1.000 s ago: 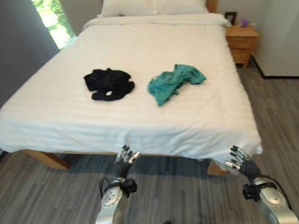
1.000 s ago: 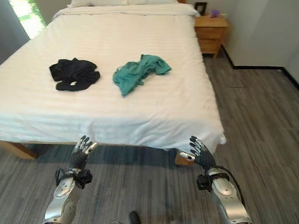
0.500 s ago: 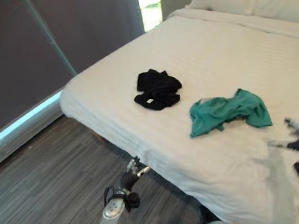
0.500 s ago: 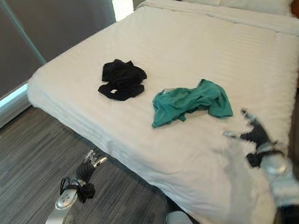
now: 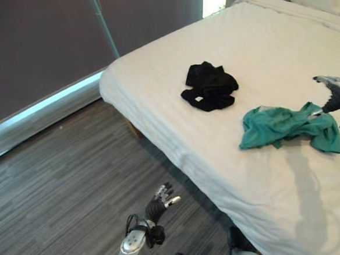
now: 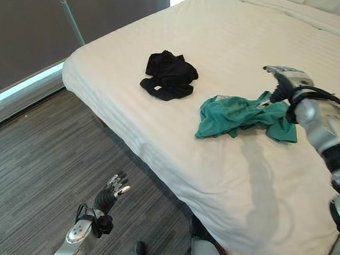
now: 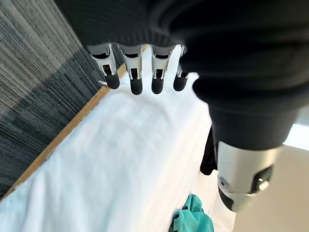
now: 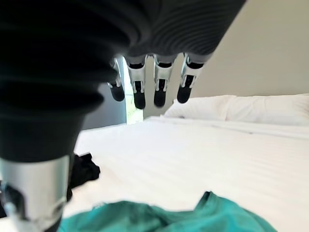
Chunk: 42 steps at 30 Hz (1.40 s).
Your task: Pick up bed clothes into laundry basket.
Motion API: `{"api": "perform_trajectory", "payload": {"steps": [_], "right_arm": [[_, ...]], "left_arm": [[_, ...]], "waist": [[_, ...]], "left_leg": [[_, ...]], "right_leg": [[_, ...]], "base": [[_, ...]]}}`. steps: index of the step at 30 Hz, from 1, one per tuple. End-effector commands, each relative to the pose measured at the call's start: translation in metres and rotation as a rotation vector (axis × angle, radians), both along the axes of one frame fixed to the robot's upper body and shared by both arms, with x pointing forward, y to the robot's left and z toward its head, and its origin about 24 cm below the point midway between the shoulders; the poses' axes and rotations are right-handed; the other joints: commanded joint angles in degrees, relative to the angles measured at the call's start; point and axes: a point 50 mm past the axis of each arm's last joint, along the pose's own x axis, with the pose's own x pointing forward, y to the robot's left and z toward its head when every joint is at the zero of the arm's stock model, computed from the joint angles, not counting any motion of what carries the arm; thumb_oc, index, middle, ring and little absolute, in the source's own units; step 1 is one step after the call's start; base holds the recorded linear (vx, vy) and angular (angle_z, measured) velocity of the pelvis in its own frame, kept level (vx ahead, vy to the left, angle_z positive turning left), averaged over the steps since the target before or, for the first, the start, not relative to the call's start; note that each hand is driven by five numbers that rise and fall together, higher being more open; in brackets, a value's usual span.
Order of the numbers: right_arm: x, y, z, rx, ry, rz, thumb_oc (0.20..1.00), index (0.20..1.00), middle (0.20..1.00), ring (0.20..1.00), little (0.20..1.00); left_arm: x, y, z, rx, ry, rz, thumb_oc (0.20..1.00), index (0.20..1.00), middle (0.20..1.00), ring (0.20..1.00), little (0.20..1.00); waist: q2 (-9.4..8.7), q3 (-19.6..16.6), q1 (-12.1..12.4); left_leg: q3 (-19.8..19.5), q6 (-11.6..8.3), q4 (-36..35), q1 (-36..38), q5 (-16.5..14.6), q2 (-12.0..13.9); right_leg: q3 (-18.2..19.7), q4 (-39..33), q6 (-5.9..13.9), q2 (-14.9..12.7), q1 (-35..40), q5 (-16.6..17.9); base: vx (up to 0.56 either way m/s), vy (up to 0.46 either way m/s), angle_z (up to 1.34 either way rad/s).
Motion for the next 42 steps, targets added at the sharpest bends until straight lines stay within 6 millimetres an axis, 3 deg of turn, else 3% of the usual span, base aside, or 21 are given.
{"api": "perform_trajectory", "payload": {"steps": [1,3,6,8,11,14,15,16,19,21,22,24,29,30,31,32,34,35,38,40,42], "right_arm": [[0.012,0.010,0.032,-0.136,-0.092,0.028,1.000,1.000,1.000,1.000,1.000],[0.019,0.015,0.030,-0.266,-0.019,0.035,1.000,1.000,1.000,1.000,1.000],[0.021,0.015,0.027,-0.328,0.018,0.029,1.000,1.000,1.000,1.000,1.000],[0.022,0.004,0.022,-0.424,0.095,-0.043,1.000,1.000,1.000,1.000,1.000],[0.022,0.002,-0.001,-0.426,0.170,-0.062,1.000,1.000,1.000,1.000,1.000],[0.020,0.012,-0.037,-0.367,0.245,-0.033,1.000,1.000,1.000,1.000,1.000],[0.020,0.018,-0.048,-0.356,0.267,-0.011,0.793,0.793,0.793,0.793,0.793],[0.020,0.027,-0.061,-0.330,0.295,0.018,0.200,0.200,0.200,0.200,0.200],[0.015,0.053,-0.092,-0.260,0.331,0.127,0.200,0.200,0.200,0.200,0.200],[0.010,0.055,-0.088,-0.091,0.248,0.133,0.200,0.200,0.200,0.200,0.200],[0.002,0.045,-0.079,0.079,0.152,0.095,0.200,0.200,0.200,0.200,0.200],[-0.001,0.037,-0.072,0.156,0.089,0.065,0.200,0.200,0.200,0.200,0.200],[-0.032,0.002,-0.028,0.752,-0.356,0.011,0.200,0.200,0.200,0.200,0.200],[-0.042,-0.005,-0.012,0.863,-0.481,0.026,0.200,0.200,0.200,0.200,0.200],[-0.047,-0.007,-0.010,0.898,-0.513,0.043,0.200,0.200,0.200,0.200,0.200],[-0.058,-0.009,0.007,1.065,-0.674,0.099,0.200,0.200,0.200,0.200,0.200],[-0.065,-0.006,0.013,1.148,-0.745,0.154,0.200,0.200,0.200,0.200,0.200],[-0.075,-0.002,0.017,1.332,-0.862,0.232,0.200,0.200,0.200,0.200,0.200],[-0.085,0.010,0.011,1.461,-0.894,0.296,0.200,0.200,0.200,0.200,0.200],[-0.097,0.029,-0.006,1.639,-0.903,0.361,0.200,0.200,0.200,0.200,0.200],[-0.100,0.033,-0.015,1.694,-0.896,0.359,0.200,0.200,0.200,0.200,0.200]], "left_arm": [[0.023,0.008,0.026,0.001,-0.136,0.004,1.000,1.000,1.000,1.000,1.000],[0.028,0.012,0.031,0.015,-0.162,0.017,1.000,1.000,1.000,1.000,1.000],[0.029,0.014,0.033,0.018,-0.170,0.033,1.000,1.000,1.000,1.000,1.000],[0.034,0.017,0.040,0.018,-0.203,0.055,1.000,1.000,1.000,1.000,1.000],[0.039,0.011,0.046,-0.001,-0.237,0.076,1.000,1.000,1.000,1.000,1.000],[0.043,-0.001,0.042,-0.034,-0.234,0.094,1.000,1.000,1.000,1.000,1.000],[0.045,-0.005,0.042,-0.047,-0.234,0.104,1.000,1.000,1.000,1.000,1.000],[0.047,-0.008,0.041,-0.054,-0.232,0.109,1.000,1.000,1.000,1.000,1.000],[0.049,-0.008,0.040,-0.073,-0.234,0.149,1.000,1.000,1.000,1.000,1.000],[0.050,0.001,0.043,-0.069,-0.245,0.193,1.000,1.000,1.000,1.000,1.000],[0.049,0.010,0.045,-0.056,-0.254,0.217,1.000,1.000,1.000,1.000,1.000],[0.047,0.013,0.045,-0.052,-0.255,0.224,1.000,1.000,1.000,1.000,1.000],[0.037,0.032,0.039,-0.020,-0.216,0.272,1.000,1.000,1.000,1.000,1.000],[0.036,0.033,0.037,-0.018,-0.204,0.279,1.000,1.000,1.000,1.000,1.000],[0.034,0.036,0.035,-0.020,-0.194,0.291,1.000,1.000,1.000,1.000,1.000],[0.031,0.038,0.031,-0.021,-0.172,0.309,1.000,1.000,1.000,1.000,1.000],[0.030,0.039,0.030,-0.023,-0.164,0.322,1.000,1.000,1.000,1.000,1.000],[0.030,0.040,0.027,-0.023,-0.149,0.344,1.000,1.000,1.000,1.000,1.000],[0.029,0.042,0.026,-0.017,-0.137,0.359,1.000,1.000,1.000,1.000,1.000],[0.027,0.044,0.024,-0.018,-0.123,0.382,1.000,1.000,1.000,1.000,1.000],[0.026,0.045,0.023,-0.015,-0.122,0.390,1.000,1.000,1.000,1.000,1.000]], "waist": [[-1.14,0.4,0.5],[-0.34,1.8,1.1],[0.21,2.4,1.2],[1.78,4.9,2.1],[3.33,6.6,2.7],[4.44,8.2,2.8],[4.47,8.5,2.8],[4.53,8.7,2.7],[4.16,8.7,1.9],[3.79,8.3,0.6],[3.44,7.5,-0.6],[3.14,6.8,-1.0],[1.14,2.9,-3.2],[0.64,2.0,-3.8],[0.44,1.2,-4.2],[0.00,-0.2,-4.9],[-0.18,-0.9,-5.2],[-0.53,-2.1,-5.8],[-1.02,-2.9,-6.1],[-1.14,-3.8,-6.6],[-1.31,-4.0,-6.8]], "left_leg": [[-5.0,-2.29,-0.1,-4.8,6.6,0.0],[-5.4,-2.63,-0.1,-7.8,7.6,-0.2],[-5.7,-2.76,-0.1,-9.5,8.1,-0.4],[-5.9,-3.27,-0.1,-14.3,9.5,-1.1],[-6.0,-3.76,-0.1,-19.2,10.9,-1.7],[-6.0,-4.16,-0.1,-21.7,11.7,-2.2],[-5.8,-4.23,-0.1,-21.8,11.6,-2.2],[-5.9,-4.19,-0.1,-21.7,11.6,-2.2],[-5.1,-4.11,-0.1,-20.1,11.0,-2.1],[-4.7,-3.90,-0.1,-18.6,10.2,-1.9],[-4.0,-3.65,-0.1,-16.5,9.2,-1.6],[-3.8,-3.40,-0.1,-15.4,8.7,-1.6],[-2.1,-2.22,-0.1,-9.7,6.2,-1.4],[-1.6,-2.10,-0.1,-8.6,6.0,-1.4],[-1.5,-1.98,-0.1,-7.9,5.7,-1.4],[-0.9,-1.79,-0.1,-6.4,5.0,-1.3],[-0.6,-1.70,-0.1,-5.6,4.8,-1.3],[-0.2,-1.55,-0.1,-4.3,4.3,-1.2],[0.2,-1.45,-0.1,-3.1,4.0,-1.1],[0.5,-1.30,-0.1,-2.3,3.7,-1.0],[0.4,-1.29,-0.1,-2.1,4.2,-1.2]], "right_leg": [[-1.3,1.1,2.79,-0.9,3.0,-2.7],[-1.4,1.1,2.72,-1.0,0.2,-2.2],[-1.5,1.1,2.72,-1.1,-1.5,-1.8],[-1.5,1.1,2.87,-1.5,-6.0,-0.8],[-0.7,1.1,3.05,-1.7,-10.7,0.2],[-0.2,1.1,3.20,-1.5,-13.1,0.5],[0.2,1.1,3.17,-1.3,-13.4,0.6],[0.5,1.1,3.15,-1.2,-13.3,0.6],[1.6,1.1,3.11,-0.9,-12.4,0.4],[2.2,1.1,3.16,-0.9,-11.2,0.0],[2.3,1.1,3.19,-1.0,-9.5,-0.7],[2.3,1.1,3.26,-1.0,-8.7,-1.0],[3.2,1.1,3.71,-0.9,-4.2,-2.1],[3.4,1.1,3.78,-1.0,-3.1,-2.2],[3.5,1.1,3.80,-1.0,-2.6,-2.3],[3.9,1.1,3.85,-1.0,-1.2,-2.7],[4.2,1.1,3.87,-0.9,-0.5,-2.9],[4.4,1.1,3.87,-0.8,0.6,-3.1],[4.7,1.1,3.86,-0.7,1.6,-3.3],[4.7,1.2,3.83,-0.6,2.5,-3.6],[4.7,1.3,3.73,-0.7,2.6,-3.2]], "base": [[-0.13,-0.002,0.07],[-0.14,0.001,-0.03],[-0.14,0.011,-0.02],[-0.23,0.036,-0.01],[-0.15,0.018,0.11],[-0.08,0.013,-0.08],[-0.02,0.009,-0.13],[0.02,0.005,-0.11],[0.06,0.019,-0.12],[0.11,0.025,-0.28],[0.10,0.020,-0.18],[0.13,0.006,-0.08],[0.17,0.010,-0.07],[0.13,0.018,-0.19],[0.14,0.032,-0.26],[0.11,0.023,-0.20],[0.09,0.024,-0.21],[0.08,0.022,-0.19],[0.04,0.021,-0.18],[0.02,0.007,-0.07],[0.00,0.000,0.00]]}}
